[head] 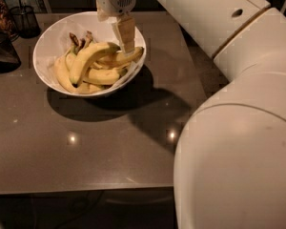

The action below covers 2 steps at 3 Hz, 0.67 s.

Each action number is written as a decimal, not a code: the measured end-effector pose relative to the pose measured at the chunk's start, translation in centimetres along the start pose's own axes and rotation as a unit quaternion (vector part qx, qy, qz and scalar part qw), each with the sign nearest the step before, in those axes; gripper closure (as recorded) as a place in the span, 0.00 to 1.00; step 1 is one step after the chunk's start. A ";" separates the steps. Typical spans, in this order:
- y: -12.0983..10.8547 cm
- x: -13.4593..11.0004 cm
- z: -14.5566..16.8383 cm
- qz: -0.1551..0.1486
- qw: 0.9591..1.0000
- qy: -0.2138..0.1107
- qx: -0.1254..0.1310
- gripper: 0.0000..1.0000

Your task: Pick banana from white bowl

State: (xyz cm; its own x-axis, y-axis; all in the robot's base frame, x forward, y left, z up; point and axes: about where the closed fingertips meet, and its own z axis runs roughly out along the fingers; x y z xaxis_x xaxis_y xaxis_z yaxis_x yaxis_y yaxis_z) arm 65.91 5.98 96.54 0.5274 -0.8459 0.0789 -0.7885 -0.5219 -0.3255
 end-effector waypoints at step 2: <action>-1.7 -2.0 1.9 -0.035 0.999 -0.008 -0.010 0.27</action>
Offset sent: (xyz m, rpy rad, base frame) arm 0.0001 0.0305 -0.0202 -0.0648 0.0798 0.0988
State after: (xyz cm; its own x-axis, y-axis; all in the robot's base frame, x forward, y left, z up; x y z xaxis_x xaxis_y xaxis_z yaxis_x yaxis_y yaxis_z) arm 66.80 8.77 95.14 0.5861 -0.8057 0.0852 -0.7556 -0.5815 -0.3016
